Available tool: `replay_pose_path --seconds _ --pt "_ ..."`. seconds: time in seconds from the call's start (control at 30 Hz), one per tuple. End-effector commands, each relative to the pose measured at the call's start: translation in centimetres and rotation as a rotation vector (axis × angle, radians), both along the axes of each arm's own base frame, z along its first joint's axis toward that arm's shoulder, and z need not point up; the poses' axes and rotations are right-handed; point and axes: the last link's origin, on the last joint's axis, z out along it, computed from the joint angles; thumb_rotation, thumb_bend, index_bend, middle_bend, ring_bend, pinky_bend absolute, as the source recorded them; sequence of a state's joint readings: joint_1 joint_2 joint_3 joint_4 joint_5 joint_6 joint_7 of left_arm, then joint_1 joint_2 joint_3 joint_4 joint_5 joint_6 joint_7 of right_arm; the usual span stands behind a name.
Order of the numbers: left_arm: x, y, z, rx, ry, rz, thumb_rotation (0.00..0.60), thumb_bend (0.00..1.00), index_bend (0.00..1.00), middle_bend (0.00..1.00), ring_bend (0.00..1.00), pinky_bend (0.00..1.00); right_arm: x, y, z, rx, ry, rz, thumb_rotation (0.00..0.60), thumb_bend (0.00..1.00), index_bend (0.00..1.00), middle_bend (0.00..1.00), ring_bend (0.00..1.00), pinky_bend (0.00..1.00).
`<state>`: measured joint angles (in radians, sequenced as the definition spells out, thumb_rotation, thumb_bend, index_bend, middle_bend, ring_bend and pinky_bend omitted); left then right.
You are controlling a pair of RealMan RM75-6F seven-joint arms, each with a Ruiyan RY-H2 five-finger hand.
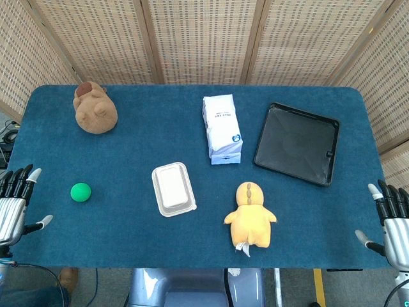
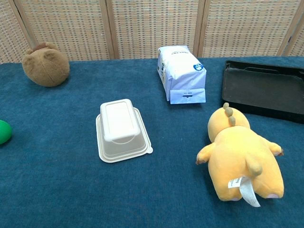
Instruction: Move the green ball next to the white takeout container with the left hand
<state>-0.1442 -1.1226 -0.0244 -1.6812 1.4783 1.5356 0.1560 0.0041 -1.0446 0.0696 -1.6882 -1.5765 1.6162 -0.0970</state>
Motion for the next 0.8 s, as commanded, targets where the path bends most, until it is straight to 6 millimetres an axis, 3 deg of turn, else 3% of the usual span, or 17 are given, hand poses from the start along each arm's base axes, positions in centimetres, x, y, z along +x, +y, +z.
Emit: replay_pose_path --seconds 0.03,0.3,0.5,0.67,0.8 --pt "0.0 0.0 0.0 -0.005 -0.001 -0.004 0.6 0.1 0.0 0.0 0.0 0.0 0.0 0.0 -0.1 0.003 -0.005 0.002 0.6 0.0 0.03 0.0 0.0 0.0" --pt "-0.9 1.4 -0.6 -0.06 0.004 0.025 0.6 0.09 0.0 0.0 0.0 0.0 0.0 0.1 -0.2 0.008 -0.009 0.002 0.6 0.0 0.04 0.0 0.0 0.0" --pt "-4.0 6.1 -2.3 -0.166 0.037 0.074 0.6 0.1 0.01 0.0 0.01 0.07 0.0 0.1 -0.2 0.013 -0.017 0.0 0.6 0.0 0.05 0.0 0.0 0.0" --pt "-7.3 9.5 -4.7 -0.308 0.024 0.1 0.6 0.1 0.08 0.04 0.06 0.15 -0.1 -0.2 -0.6 0.02 -0.011 -0.017 0.6 0.0 0.05 0.0 0.0 0.0" --pt "-8.0 10.5 -5.7 -0.359 0.046 0.076 0.6 0.1 0.11 0.09 0.09 0.17 -0.1 -0.2 -1.0 0.025 0.001 -0.023 0.6 0.0 0.06 0.0 0.0 0.0"
